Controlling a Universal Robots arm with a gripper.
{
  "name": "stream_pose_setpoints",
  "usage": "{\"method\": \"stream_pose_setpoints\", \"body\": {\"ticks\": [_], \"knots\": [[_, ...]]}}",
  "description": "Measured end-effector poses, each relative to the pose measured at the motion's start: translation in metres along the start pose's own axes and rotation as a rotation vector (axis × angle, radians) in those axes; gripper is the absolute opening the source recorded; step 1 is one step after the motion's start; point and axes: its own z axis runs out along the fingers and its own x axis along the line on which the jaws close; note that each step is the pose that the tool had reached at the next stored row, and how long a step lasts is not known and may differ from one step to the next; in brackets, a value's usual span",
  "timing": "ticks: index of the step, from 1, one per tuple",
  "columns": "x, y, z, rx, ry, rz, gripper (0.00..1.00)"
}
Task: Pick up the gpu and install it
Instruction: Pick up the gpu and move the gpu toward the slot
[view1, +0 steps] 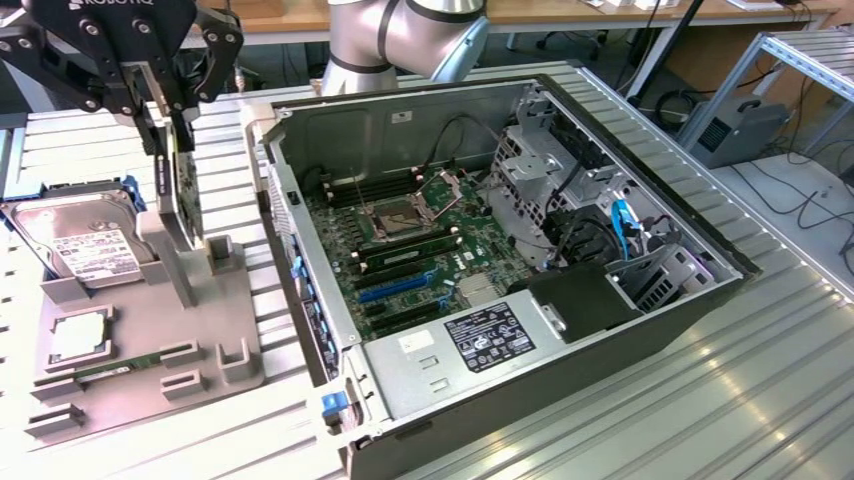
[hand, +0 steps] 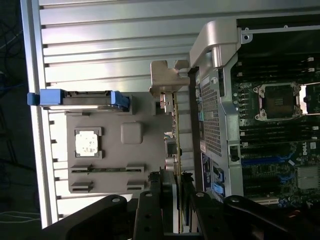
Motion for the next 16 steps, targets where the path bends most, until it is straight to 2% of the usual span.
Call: {"method": "stream_pose_setpoints", "body": {"ticks": [16], "knots": [[-0.0051,-0.0008,0.0001,0.0009,-0.0002,0.001,0.27]]}}
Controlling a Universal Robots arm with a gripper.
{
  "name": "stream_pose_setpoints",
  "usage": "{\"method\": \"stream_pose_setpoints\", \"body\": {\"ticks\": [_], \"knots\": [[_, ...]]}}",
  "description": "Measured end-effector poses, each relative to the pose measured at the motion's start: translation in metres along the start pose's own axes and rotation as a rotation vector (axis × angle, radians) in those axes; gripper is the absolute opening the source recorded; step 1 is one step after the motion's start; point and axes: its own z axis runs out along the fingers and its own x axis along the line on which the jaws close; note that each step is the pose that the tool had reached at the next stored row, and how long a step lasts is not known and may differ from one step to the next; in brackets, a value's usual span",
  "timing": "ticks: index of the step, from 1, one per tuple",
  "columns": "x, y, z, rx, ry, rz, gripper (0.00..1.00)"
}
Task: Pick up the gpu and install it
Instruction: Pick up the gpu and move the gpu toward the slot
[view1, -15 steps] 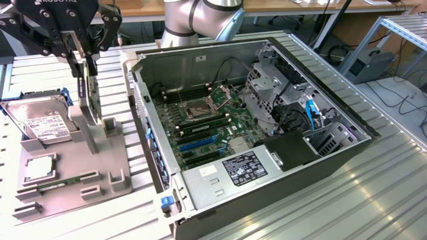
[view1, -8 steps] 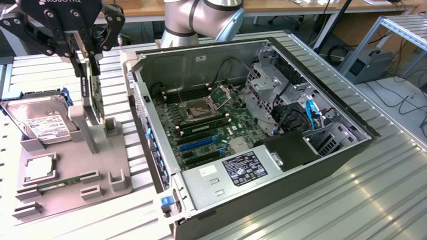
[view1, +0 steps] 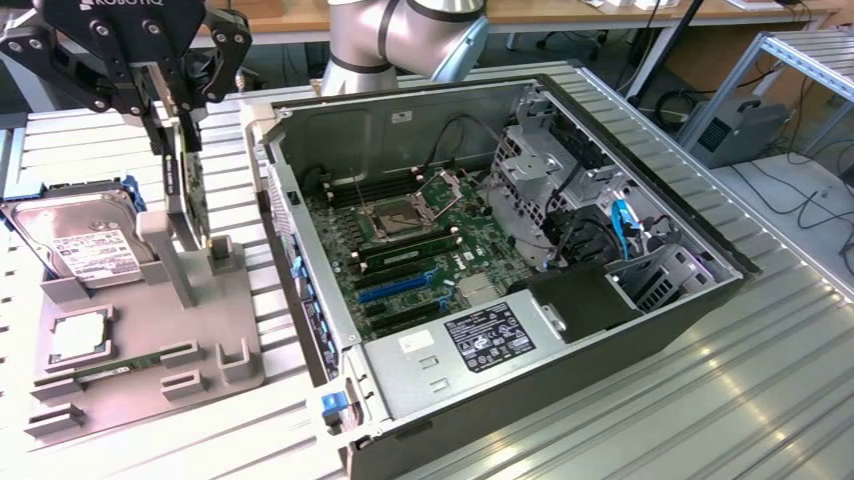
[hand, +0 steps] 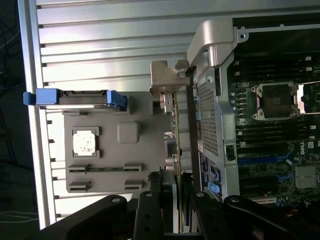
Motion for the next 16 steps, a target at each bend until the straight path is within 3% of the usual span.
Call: {"method": "stream_pose_setpoints", "body": {"ticks": [16], "knots": [[-0.0037,0.0,0.0001,0.0,0.0,0.0,0.27]]}}
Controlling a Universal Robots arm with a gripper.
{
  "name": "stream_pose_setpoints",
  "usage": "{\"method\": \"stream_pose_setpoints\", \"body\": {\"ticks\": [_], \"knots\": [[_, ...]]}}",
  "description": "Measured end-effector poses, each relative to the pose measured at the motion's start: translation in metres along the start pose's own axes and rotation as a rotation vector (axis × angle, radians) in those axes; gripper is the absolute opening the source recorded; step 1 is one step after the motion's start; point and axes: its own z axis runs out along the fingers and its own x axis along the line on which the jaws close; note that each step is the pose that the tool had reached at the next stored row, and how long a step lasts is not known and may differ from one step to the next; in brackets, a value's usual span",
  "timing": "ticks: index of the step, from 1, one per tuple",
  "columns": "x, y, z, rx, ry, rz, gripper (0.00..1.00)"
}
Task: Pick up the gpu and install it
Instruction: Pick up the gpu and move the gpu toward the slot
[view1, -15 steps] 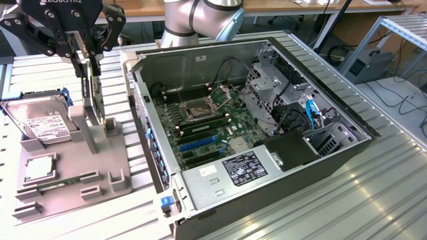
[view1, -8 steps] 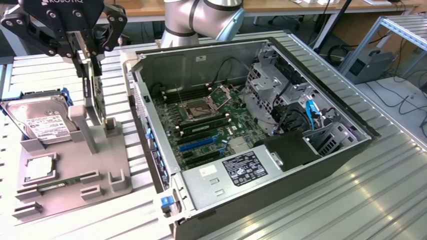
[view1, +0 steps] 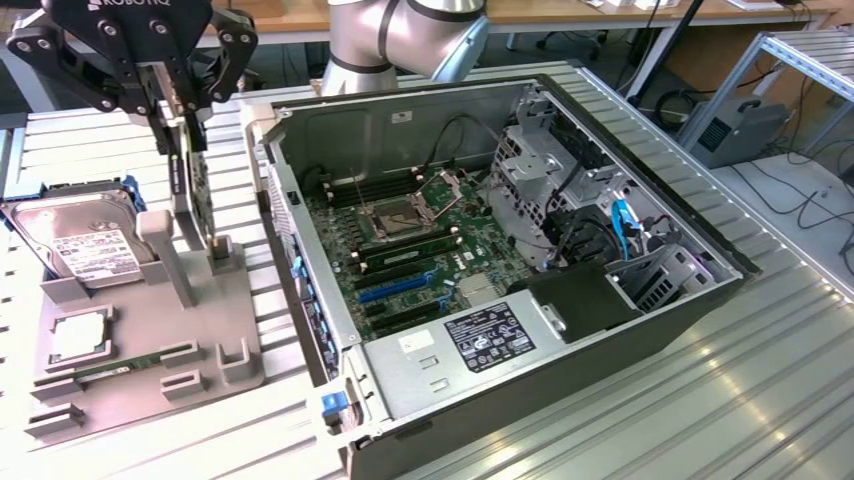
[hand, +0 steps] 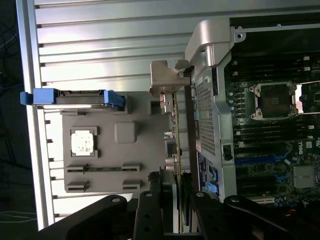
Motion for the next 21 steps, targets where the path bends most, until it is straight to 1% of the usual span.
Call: {"method": "stream_pose_setpoints", "body": {"ticks": [21], "knots": [[-0.0056,0.0004,0.0002,-0.0001,0.0,0.0,0.27]]}}
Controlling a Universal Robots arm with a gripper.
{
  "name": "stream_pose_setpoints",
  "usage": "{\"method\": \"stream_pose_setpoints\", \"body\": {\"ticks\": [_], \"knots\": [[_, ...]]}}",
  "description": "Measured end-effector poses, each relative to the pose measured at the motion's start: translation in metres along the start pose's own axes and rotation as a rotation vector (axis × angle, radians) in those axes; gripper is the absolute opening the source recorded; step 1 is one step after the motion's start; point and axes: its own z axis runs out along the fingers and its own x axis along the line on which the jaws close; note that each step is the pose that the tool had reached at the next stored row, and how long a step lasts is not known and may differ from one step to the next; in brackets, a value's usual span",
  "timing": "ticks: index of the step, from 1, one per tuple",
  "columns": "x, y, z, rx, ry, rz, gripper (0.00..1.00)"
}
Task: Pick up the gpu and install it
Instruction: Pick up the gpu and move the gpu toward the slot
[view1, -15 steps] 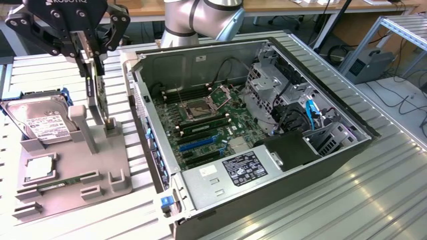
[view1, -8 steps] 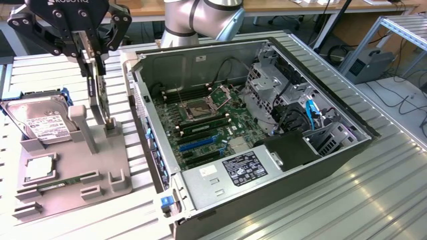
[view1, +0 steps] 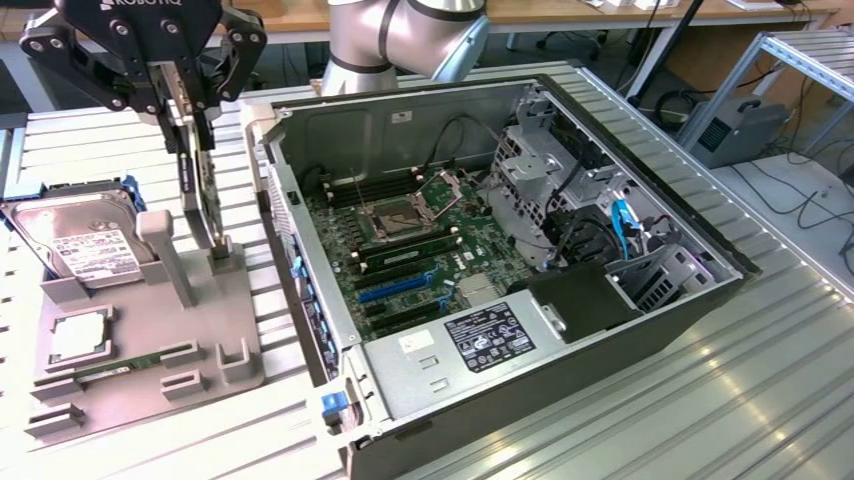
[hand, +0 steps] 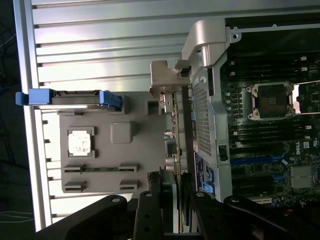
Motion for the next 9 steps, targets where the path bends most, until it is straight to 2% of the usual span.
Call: {"method": "stream_pose_setpoints", "body": {"ticks": [9], "knots": [[-0.0017,0.0001,0.0,0.0001,0.0,0.0,0.27]]}}
